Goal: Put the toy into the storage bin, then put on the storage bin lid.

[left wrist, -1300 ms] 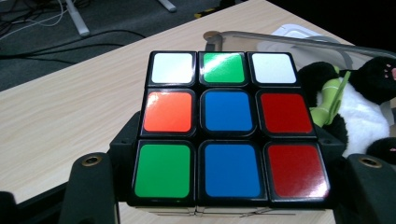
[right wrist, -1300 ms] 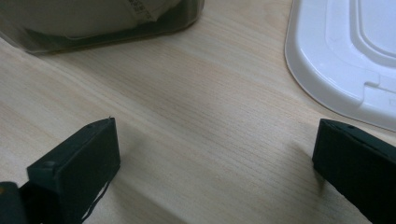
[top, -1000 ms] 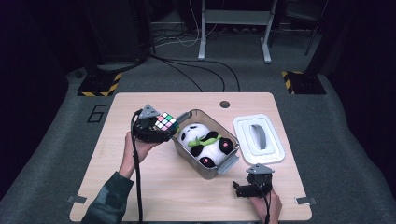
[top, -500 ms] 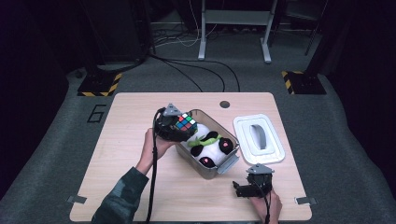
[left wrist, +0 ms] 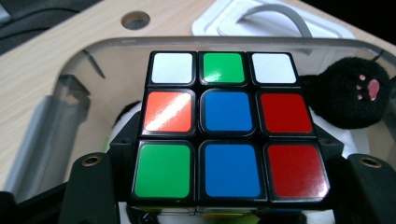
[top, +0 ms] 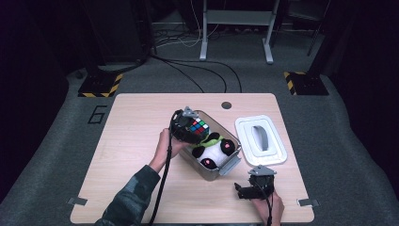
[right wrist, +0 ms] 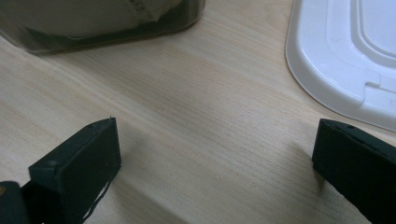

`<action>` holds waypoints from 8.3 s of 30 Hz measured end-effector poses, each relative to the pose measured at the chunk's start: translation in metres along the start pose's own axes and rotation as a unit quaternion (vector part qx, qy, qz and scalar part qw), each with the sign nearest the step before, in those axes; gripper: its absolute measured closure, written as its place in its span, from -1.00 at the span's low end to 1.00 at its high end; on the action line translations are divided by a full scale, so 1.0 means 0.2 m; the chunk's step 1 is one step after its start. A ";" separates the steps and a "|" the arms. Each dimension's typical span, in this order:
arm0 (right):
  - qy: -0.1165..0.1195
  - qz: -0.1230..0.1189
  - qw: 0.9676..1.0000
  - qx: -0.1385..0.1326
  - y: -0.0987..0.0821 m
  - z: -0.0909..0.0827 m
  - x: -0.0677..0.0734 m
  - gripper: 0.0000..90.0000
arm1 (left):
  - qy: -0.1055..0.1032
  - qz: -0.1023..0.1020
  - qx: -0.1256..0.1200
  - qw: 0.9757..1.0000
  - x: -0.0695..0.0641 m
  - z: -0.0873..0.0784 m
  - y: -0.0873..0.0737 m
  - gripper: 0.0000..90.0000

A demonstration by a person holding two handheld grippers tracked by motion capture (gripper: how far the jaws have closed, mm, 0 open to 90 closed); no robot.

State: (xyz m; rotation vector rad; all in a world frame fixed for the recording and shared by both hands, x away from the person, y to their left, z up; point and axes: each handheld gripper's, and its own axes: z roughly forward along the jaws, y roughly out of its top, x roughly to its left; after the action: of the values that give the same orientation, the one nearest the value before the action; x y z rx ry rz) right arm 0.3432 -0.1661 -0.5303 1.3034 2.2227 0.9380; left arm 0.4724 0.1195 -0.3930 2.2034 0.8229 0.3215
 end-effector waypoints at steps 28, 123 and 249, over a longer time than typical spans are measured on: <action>0.002 -0.006 1.000 0.002 0.00 0.00 0.00 -0.98 | 0.018 0.053 0.054 0.997 -0.07 0.08 0.05 -0.25; 0.001 0.001 1.000 0.000 0.00 0.00 0.00 -0.99 | 0.093 -0.094 -0.004 0.991 0.26 -0.46 -0.85 -1.00; -0.026 0.063 0.998 -0.006 0.67 -0.01 -0.68 0.48 | 0.148 -0.130 0.003 0.980 0.32 -0.29 -1.22 -1.00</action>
State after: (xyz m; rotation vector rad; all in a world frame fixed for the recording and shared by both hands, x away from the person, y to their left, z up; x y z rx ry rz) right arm 0.4889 -0.2399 -0.4324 1.4609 2.1134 0.9501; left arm 0.3818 0.3185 -0.5310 2.0491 1.2619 0.5246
